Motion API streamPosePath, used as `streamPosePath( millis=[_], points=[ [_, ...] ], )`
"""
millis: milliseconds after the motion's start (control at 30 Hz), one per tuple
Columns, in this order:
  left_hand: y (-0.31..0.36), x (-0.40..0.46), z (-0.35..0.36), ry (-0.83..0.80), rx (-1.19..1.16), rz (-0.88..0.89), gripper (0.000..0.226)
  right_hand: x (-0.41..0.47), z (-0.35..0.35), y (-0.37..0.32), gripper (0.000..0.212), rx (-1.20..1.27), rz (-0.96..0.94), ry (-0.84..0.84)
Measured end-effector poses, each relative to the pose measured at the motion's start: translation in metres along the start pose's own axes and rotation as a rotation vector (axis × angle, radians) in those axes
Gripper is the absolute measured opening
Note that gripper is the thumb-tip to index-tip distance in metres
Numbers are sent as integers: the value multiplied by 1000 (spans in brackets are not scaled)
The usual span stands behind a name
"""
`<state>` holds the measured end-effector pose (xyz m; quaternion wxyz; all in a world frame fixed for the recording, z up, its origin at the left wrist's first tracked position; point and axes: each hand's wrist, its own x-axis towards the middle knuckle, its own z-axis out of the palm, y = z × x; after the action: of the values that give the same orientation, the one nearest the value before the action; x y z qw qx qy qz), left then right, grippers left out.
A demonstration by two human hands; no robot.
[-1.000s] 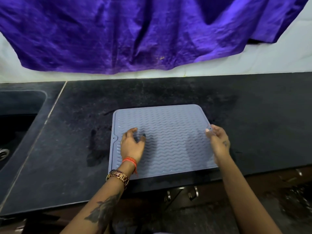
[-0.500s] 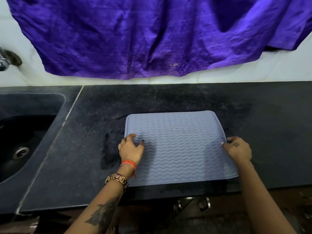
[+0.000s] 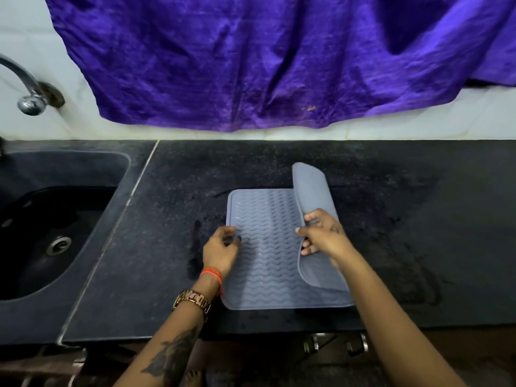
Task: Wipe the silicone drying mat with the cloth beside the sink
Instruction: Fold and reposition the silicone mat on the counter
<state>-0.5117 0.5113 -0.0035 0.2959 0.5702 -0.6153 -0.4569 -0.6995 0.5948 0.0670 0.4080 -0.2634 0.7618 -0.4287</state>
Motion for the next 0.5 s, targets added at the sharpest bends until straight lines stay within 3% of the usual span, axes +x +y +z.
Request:
streamPosePath(
  millis=[267,500],
  points=[
    [-9,10,-16,-134,-260,-66,20,-4,88,1,22,-20,22,-189],
    [-12,18,-18,-153,-332,-134,19,4,137,18,28,-131,9,-190]
  ],
)
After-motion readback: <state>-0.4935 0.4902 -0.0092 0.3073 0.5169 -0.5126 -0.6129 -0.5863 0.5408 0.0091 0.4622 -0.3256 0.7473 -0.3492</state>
